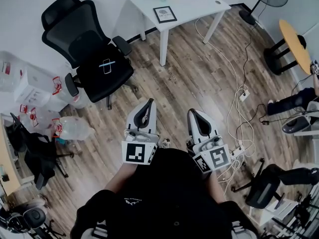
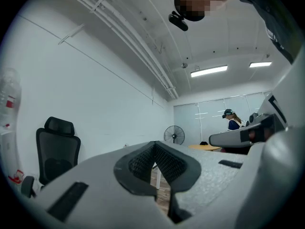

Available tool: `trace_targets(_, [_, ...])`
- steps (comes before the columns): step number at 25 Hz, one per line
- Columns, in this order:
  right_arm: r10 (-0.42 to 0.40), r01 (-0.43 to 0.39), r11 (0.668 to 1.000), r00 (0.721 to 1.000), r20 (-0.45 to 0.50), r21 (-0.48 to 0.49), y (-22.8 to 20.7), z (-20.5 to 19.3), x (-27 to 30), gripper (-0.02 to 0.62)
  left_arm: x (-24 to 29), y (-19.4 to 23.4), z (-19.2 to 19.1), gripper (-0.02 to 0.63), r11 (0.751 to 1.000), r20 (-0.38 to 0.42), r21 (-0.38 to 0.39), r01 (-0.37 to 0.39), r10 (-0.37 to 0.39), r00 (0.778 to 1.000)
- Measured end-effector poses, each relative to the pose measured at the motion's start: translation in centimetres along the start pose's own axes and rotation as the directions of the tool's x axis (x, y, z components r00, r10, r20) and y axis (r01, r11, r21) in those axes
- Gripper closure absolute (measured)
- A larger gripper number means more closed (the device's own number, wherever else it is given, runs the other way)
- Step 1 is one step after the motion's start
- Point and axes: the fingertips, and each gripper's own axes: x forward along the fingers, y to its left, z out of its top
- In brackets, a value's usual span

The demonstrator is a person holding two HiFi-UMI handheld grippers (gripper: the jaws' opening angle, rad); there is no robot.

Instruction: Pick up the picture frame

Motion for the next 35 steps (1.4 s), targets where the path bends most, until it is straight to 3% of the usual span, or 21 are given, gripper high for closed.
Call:
trace_targets(5, [-0.049, 0.049, 0.999, 0.999, -0.023, -0.005, -2.2, -0.5, 2.8, 0.597, 3.1, 0.5, -0.3, 0.6, 1.0, 0.014, -0.002, 0.03, -0.03, 0.999])
trace_targets(11, [-0.001, 0.0, 1.0, 1.0, -0.02, -0.025, -3.8, -0.1, 8.9, 0.597, 9.2, 3.6, -0.5, 0.6, 0.998, 0.018, 0.003, 0.057, -0.057, 0.998])
trace_targets(22, [-0.11, 0.109, 0.994, 0.994, -0.015, -0.026, -11.3, 0.8, 19.6, 0.597, 21.4, 8.5, -0.8, 0.6, 0.986, 0.024, 0.027, 0.167, -0.168, 0.986])
trace_targets(35, [-0.15, 0.149, 0.988, 0.988, -0.037, -0.038, -13.3, -0.1, 30.1, 0.597, 28.0, 17.1, -1.6, 0.6, 0.986, 0.017, 0.008, 0.169, -0.17, 0.985])
